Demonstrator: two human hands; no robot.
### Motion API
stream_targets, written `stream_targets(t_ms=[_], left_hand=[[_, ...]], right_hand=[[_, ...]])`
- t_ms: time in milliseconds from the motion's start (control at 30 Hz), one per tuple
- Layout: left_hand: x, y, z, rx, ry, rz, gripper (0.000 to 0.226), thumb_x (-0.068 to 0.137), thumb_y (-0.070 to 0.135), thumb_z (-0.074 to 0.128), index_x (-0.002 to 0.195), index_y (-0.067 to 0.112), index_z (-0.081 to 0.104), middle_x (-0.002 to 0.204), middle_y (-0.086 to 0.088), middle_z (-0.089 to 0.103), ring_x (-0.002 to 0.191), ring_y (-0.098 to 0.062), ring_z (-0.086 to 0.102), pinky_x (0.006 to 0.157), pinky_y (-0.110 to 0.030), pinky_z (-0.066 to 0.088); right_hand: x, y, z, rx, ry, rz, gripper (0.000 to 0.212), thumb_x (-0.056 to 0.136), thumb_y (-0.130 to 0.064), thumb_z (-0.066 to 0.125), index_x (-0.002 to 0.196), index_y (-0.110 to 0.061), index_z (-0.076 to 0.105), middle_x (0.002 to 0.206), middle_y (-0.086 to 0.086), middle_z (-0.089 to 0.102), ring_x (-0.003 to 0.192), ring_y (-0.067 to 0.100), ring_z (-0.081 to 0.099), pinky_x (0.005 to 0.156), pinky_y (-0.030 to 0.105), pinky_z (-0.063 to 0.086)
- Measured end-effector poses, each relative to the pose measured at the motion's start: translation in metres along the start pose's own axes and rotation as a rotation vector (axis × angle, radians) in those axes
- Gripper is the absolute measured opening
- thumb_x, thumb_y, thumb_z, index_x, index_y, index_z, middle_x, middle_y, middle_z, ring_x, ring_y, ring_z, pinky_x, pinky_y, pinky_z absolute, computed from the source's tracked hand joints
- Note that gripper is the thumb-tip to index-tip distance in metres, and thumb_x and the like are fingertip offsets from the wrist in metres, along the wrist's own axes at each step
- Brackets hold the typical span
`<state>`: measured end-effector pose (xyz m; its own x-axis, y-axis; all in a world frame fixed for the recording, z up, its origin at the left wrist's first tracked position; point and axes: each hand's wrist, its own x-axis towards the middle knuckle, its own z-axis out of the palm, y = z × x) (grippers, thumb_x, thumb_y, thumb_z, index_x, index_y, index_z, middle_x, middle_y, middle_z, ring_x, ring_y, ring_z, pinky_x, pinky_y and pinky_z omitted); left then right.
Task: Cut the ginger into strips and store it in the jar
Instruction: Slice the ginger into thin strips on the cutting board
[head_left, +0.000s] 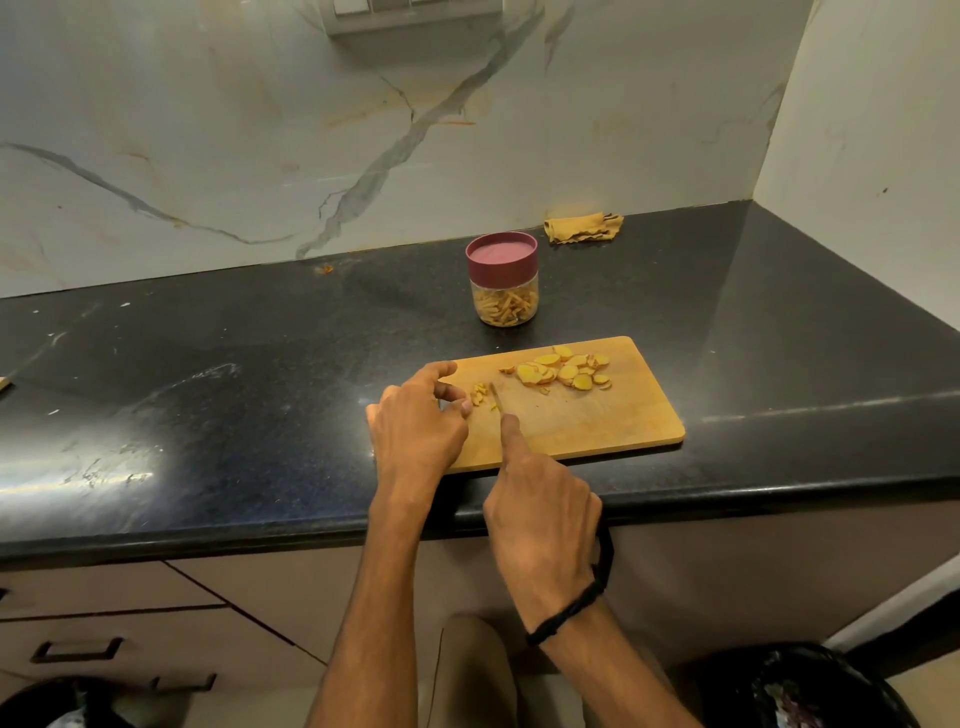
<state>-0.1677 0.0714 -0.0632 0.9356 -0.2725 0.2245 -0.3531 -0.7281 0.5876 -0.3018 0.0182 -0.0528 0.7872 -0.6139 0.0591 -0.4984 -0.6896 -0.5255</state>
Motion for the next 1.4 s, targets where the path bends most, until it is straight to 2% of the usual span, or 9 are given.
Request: stream_targets(t_ms=[167, 400, 500, 700, 900, 1000, 1167, 1300, 1400], left_hand=[[0.005, 0.0, 0.003, -0.036, -0.009, -0.012, 0.046, 0.089, 0.029, 0.074, 0.131, 0.033, 0.059, 0.087, 0.024, 0.064, 0.111, -0.015, 0.061, 0.103, -0.047, 0.045], [0.015, 0.009, 0.0, 0.006, 0.061, 0.068, 0.034, 0.095, 0.031, 0.064, 0.129, 0.035, 0.062, 0.107, 0.014, 0.071, 0.115, -0.018, 0.057, 0.105, -0.043, 0.04], [0.026, 0.026, 0.003, 0.132, 0.038, 0.155, 0.024, 0.098, 0.036, 0.061, 0.121, 0.037, 0.068, 0.117, 0.01, 0.069, 0.119, -0.021, 0.05, 0.098, -0.04, 0.034], [0.044, 0.049, 0.017, 0.381, -0.088, 0.214, 0.025, 0.095, 0.048, 0.062, 0.115, 0.038, 0.071, 0.123, 0.001, 0.058, 0.116, -0.022, 0.044, 0.093, -0.039, 0.032], [0.032, 0.048, 0.016, 0.493, 0.013, 0.21, 0.026, 0.093, 0.047, 0.062, 0.105, 0.029, 0.075, 0.113, 0.002, 0.058, 0.108, -0.02, 0.043, 0.091, -0.039, 0.034], [0.025, 0.043, 0.012, 0.47, 0.0, 0.204, 0.024, 0.093, 0.044, 0.061, 0.109, 0.031, 0.073, 0.116, 0.002, 0.056, 0.111, -0.02, 0.042, 0.092, -0.038, 0.032], [0.031, 0.047, 0.009, 0.423, -0.117, 0.275, 0.034, 0.096, 0.039, 0.058, 0.13, 0.043, 0.059, 0.13, 0.002, 0.047, 0.121, -0.021, 0.037, 0.097, -0.039, 0.028], [0.033, 0.05, 0.012, 0.428, -0.169, 0.26, 0.03, 0.096, 0.042, 0.058, 0.125, 0.042, 0.063, 0.129, 0.001, 0.047, 0.121, -0.022, 0.037, 0.097, -0.04, 0.028], [0.028, 0.048, 0.012, 0.433, -0.127, 0.256, 0.029, 0.094, 0.046, 0.06, 0.122, 0.039, 0.065, 0.128, 0.002, 0.049, 0.12, -0.021, 0.039, 0.096, -0.039, 0.029]], right_hand=[[0.001, -0.005, 0.004, 0.003, -0.012, -0.014, 0.061, 0.102, -0.024, 0.04, 0.154, -0.031, 0.008, 0.088, -0.003, 0.046, 0.076, 0.012, 0.042, 0.067, 0.028, 0.032], [0.008, 0.008, -0.008, 0.052, 0.103, 0.006, 0.056, 0.102, -0.03, 0.04, 0.153, -0.034, 0.017, 0.081, -0.006, 0.05, 0.072, 0.01, 0.046, 0.064, 0.026, 0.033], [0.015, 0.016, -0.013, 0.086, 0.137, 0.04, 0.053, 0.103, -0.03, 0.04, 0.151, -0.036, 0.022, 0.079, -0.007, 0.052, 0.07, 0.01, 0.045, 0.063, 0.025, 0.033], [0.023, 0.024, -0.015, 0.103, 0.173, 0.071, 0.046, 0.104, -0.033, 0.037, 0.149, -0.036, 0.03, 0.087, -0.006, 0.061, 0.071, 0.009, 0.043, 0.063, 0.024, 0.032], [0.024, 0.028, -0.015, 0.12, 0.166, 0.077, 0.044, 0.104, -0.034, 0.035, 0.148, -0.036, 0.032, 0.084, -0.009, 0.054, 0.074, 0.007, 0.047, 0.063, 0.023, 0.035], [0.024, 0.029, -0.014, 0.133, 0.169, 0.072, 0.044, 0.104, -0.035, 0.035, 0.148, -0.037, 0.032, 0.084, -0.009, 0.054, 0.074, 0.007, 0.048, 0.062, 0.022, 0.036], [0.026, 0.029, -0.013, 0.163, 0.174, 0.071, 0.043, 0.104, -0.034, 0.037, 0.147, -0.036, 0.034, 0.086, -0.008, 0.058, 0.077, 0.009, 0.054, 0.063, 0.024, 0.04], [0.027, 0.029, -0.014, 0.163, 0.177, 0.07, 0.043, 0.104, -0.034, 0.037, 0.147, -0.035, 0.035, 0.096, -0.005, 0.065, 0.089, 0.012, 0.061, 0.068, 0.026, 0.045], [0.028, 0.028, -0.014, 0.16, 0.173, 0.061, 0.043, 0.104, -0.033, 0.037, 0.147, -0.034, 0.034, 0.094, -0.005, 0.064, 0.086, 0.012, 0.06, 0.068, 0.026, 0.046]])
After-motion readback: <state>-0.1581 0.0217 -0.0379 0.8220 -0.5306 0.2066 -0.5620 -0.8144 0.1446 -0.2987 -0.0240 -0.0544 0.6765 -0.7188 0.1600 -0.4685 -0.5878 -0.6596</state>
